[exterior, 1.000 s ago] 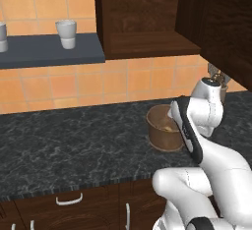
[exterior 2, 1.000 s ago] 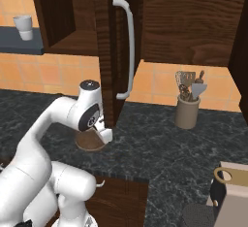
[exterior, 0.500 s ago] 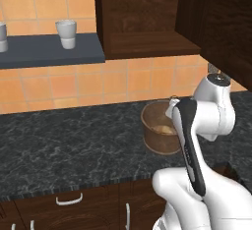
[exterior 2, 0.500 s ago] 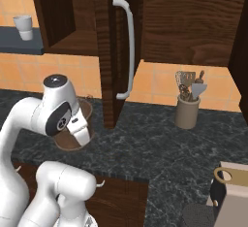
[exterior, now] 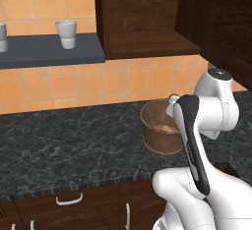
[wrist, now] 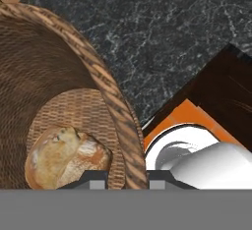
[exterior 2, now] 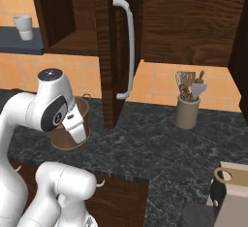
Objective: Open the cabinet, pick up the bread from the cabinet and place it in the basket. Then move the basket to the dining counter.
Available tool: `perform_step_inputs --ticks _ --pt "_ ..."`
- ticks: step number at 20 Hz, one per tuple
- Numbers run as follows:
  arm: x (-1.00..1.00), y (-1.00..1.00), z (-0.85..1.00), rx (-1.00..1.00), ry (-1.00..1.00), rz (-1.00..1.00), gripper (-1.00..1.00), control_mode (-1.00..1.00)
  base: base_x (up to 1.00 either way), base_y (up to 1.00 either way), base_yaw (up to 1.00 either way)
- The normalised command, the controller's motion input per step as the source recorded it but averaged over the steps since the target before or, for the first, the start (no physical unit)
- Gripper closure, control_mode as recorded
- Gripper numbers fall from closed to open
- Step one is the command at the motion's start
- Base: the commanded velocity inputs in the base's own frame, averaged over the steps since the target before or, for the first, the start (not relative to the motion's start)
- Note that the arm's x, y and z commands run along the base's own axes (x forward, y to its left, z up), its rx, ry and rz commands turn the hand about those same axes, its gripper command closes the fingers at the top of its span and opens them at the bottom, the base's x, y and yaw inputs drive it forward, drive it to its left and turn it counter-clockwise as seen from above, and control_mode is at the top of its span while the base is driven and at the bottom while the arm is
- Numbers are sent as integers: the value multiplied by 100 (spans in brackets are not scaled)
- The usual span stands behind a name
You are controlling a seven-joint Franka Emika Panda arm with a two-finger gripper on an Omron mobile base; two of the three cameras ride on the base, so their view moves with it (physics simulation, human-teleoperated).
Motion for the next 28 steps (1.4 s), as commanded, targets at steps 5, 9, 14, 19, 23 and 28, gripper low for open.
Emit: perform_step_inputs --ticks 5,9,14,19,23,28 --pt "-12 2 0 0 -2 1 100 -100 0 0 0" --pt "-25 6 0 0 -7 2 100 100 -71 2 3" --pt "0 0 0 0 0 0 100 100 -12 20 46" --pt "0 0 0 0 0 0 100 100 0 3 87" --pt "0 0 0 0 0 0 100 100 0 0 98" --pt "0 0 0 0 0 0 100 100 0 0 100"
